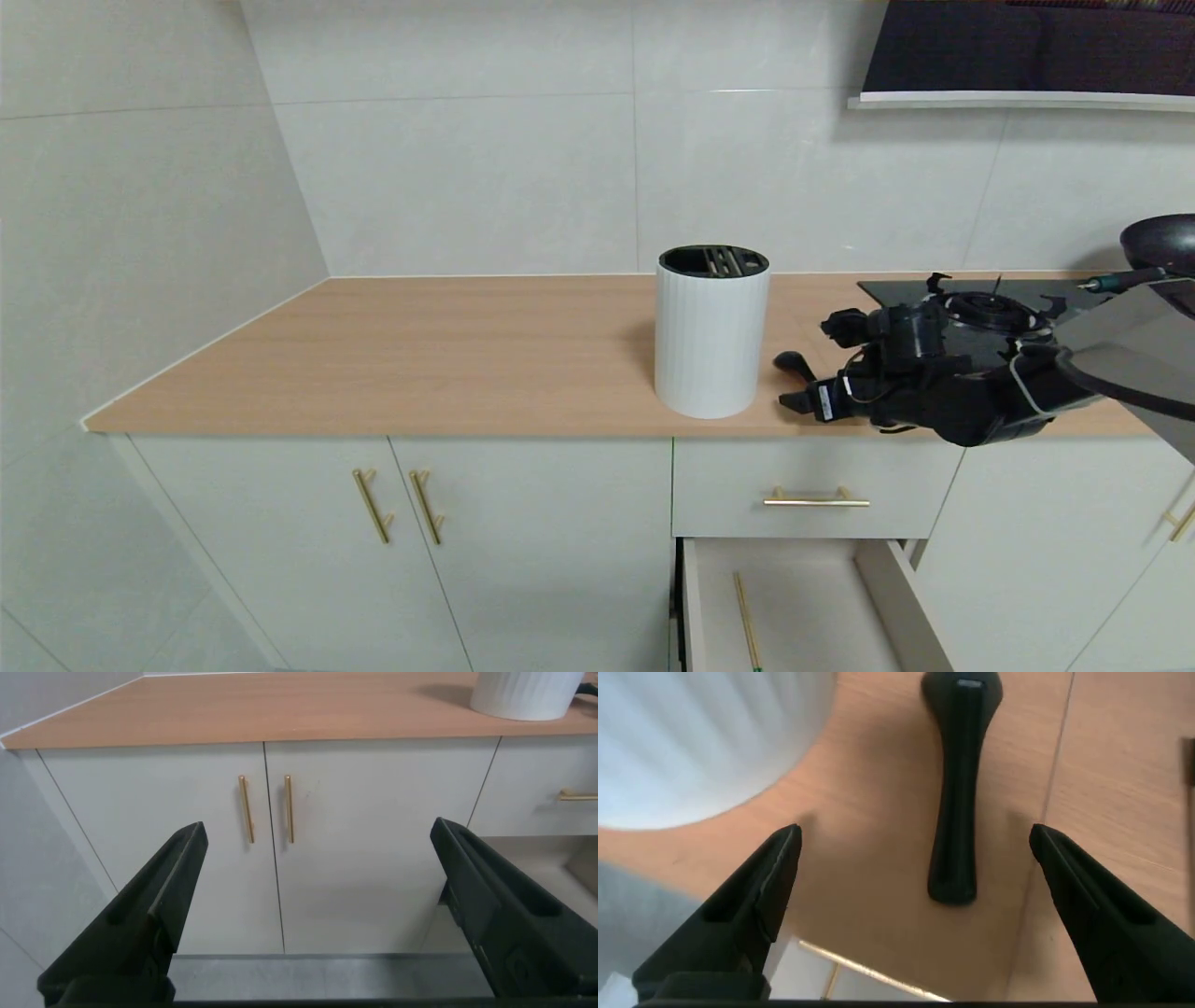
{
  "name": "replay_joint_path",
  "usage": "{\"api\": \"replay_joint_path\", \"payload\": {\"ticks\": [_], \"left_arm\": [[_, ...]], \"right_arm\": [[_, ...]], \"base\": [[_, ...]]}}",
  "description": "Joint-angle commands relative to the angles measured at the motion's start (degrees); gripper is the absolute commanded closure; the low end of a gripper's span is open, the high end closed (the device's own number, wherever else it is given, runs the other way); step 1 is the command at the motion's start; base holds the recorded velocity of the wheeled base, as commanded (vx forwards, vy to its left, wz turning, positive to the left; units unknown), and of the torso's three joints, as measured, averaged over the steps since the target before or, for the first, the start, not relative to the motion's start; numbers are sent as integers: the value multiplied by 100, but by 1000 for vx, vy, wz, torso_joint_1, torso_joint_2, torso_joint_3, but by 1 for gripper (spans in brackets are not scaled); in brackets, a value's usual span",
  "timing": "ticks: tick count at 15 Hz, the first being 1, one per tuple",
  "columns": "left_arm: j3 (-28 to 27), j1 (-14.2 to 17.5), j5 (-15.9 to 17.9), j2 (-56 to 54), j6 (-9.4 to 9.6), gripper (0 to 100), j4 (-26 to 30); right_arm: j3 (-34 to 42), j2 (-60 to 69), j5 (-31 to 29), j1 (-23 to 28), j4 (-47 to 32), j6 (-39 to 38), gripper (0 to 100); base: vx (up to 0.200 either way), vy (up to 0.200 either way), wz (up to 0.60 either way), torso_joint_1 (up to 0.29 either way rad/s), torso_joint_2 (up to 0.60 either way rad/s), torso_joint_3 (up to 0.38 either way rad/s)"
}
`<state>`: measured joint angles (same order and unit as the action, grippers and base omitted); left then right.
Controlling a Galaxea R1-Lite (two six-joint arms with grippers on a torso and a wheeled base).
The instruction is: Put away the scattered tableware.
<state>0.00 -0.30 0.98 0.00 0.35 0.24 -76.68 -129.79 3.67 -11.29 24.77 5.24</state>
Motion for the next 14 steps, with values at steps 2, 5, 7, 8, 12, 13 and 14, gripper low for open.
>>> {"api": "replay_joint_path", "payload": {"ticks": [2,5,7,8,12,13,14], "left_arm": [[0,4,-1,0,0,0,2],[0,-5,-1,0,0,0,2],[0,-5,-1,0,0,0,2],[0,4,-1,0,0,0,2],[0,4,-1,0,0,0,2],[0,4,-1,0,0,0,2],[0,-5,-1,0,0,0,2]], "right_arm": [[-198,-275,-51,4,1,-58,0],[-321,-362,-51,21,-7,-190,100],[-357,-398,-51,21,-7,-269,100],[-357,-398,-51,21,-7,-269,100],[-348,-239,-270,21,-43,-313,100],[-313,-108,-358,4,-51,-428,100],[-216,103,-376,-5,-69,-638,100]], "base": [[0,0,0,0,0,0],[0,0,0,0,0,0],[0,0,0,0,0,0],[0,0,0,0,0,0],[0,0,0,0,0,0],[0,0,0,0,0,0],[0,0,0,0,0,0]]}}
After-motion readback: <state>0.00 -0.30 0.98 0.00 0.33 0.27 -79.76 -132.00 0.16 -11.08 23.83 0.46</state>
